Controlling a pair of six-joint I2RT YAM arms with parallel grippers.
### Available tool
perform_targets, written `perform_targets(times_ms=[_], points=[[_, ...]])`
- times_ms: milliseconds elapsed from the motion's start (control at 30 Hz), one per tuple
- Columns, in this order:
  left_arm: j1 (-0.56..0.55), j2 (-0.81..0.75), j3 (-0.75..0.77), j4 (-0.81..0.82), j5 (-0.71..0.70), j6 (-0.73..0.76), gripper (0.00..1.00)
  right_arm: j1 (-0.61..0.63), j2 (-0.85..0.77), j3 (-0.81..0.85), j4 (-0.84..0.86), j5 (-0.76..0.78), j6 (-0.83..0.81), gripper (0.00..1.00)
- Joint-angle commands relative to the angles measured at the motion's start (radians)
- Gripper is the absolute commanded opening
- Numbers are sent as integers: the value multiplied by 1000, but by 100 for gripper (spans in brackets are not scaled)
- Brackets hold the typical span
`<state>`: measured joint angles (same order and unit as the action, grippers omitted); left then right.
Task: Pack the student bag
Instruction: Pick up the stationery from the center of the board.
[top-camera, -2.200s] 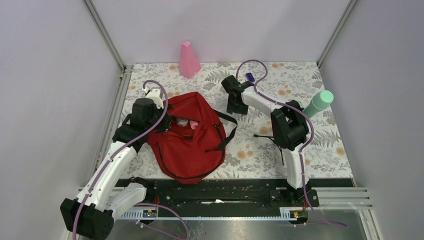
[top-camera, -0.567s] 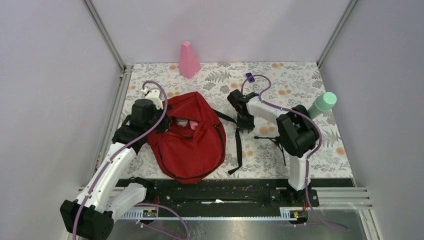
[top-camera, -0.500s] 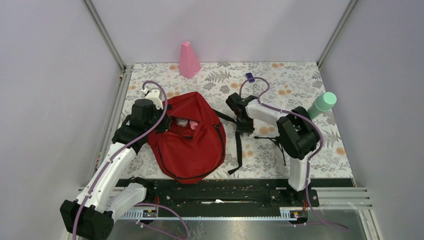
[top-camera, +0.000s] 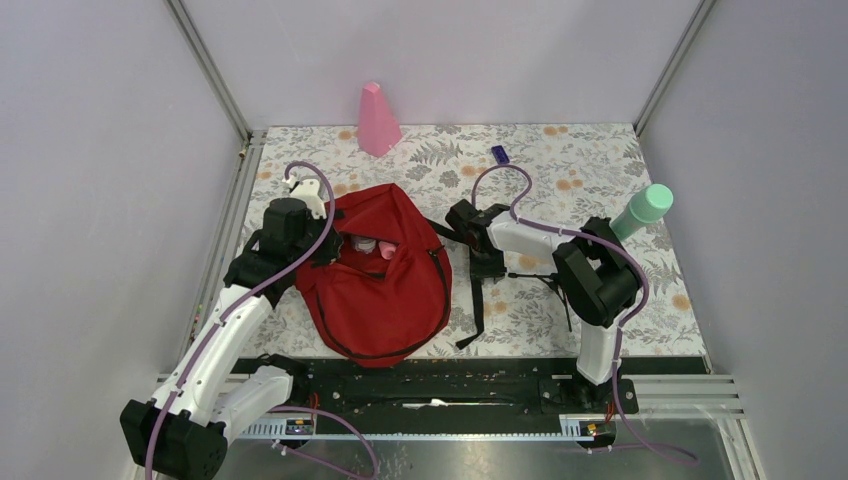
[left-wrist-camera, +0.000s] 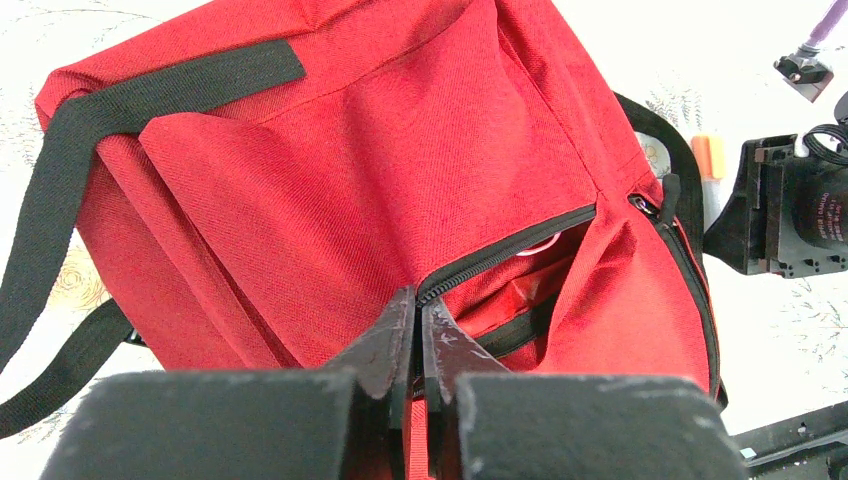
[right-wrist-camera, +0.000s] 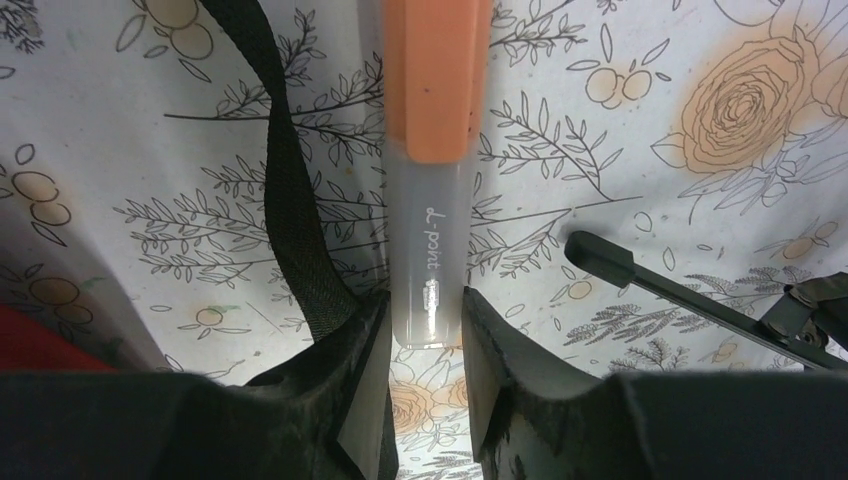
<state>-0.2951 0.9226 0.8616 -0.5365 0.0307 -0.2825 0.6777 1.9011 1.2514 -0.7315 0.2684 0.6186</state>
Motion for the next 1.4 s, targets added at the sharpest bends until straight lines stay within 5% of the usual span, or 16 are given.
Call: perform_targets(times_ms=[0,233,567,867,1367], points=[[8,-18,14,99,-3,-14,0,-1,16,-29,65,-16,25,39],[10,-13,16,99,-2,-14,0,-1,21,-56,83,-24,37,45],[12,-15,16,99,-5,-12,0,0,-74,7,24,88,-1,21],[14,-17,15,99,-9,-11,0,46,-250,77,1,132,-44,12],[14,-38,5,115,14,-7,0,269,-257,266,-51,-474,-286,10]])
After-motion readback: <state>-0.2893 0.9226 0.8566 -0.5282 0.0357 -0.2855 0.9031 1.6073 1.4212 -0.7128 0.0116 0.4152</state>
